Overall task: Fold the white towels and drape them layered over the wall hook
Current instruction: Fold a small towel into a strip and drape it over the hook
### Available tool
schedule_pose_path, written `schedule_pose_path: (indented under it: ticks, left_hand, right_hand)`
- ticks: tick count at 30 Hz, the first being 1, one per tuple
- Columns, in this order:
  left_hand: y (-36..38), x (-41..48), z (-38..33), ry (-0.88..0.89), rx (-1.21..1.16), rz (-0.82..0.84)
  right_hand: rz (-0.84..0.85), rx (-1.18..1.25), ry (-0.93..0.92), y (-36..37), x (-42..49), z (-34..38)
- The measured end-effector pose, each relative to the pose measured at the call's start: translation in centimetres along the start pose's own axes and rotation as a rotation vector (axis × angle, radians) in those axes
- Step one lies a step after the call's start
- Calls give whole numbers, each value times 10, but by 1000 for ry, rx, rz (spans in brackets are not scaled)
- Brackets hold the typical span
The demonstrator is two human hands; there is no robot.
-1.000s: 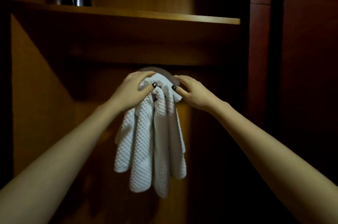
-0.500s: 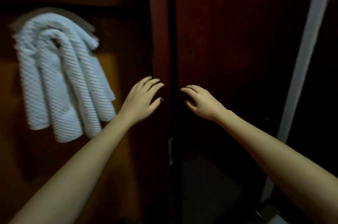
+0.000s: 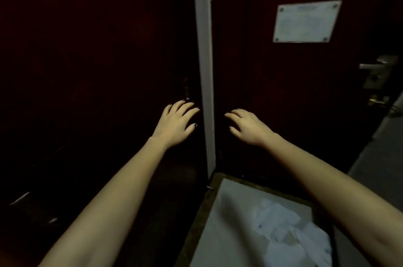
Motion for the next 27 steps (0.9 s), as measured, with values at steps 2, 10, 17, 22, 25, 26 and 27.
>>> schedule_pose_path:
  ticks: [2,10,17,22,25,26,27]
  left_hand:
    - [28,36,-30,27,-47,28]
    - [139,117,-156,228,-236,195]
    - [266,130,-243,380,-287,352]
    - [389,141,-292,491,-303,406]
    - [480,149,-317,529,-317,420]
    - [513,150,-326,528,-332,426]
    - [547,150,-334,512,-353,436]
  right_hand:
    - [54,-19,84,16,-12,-48]
    - [178,3,432,84,-82,-191]
    - [260,110,670,194,-153,-253]
    - [342,131,831,298,-184,-304]
    - [337,161,884,377,-194,-334]
    - [333,167,898,406,-196,-343]
    - [337,171,912,437,-199,-351]
Point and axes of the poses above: each hand's wrist, its own x-axis towards the middle knuckle, its own y-axis out of the palm, z = x × y, the point moved 3 cm from there along x, towards the middle knuckle, and after that the axes turned 1 degree about z, right-handed, at the moved point
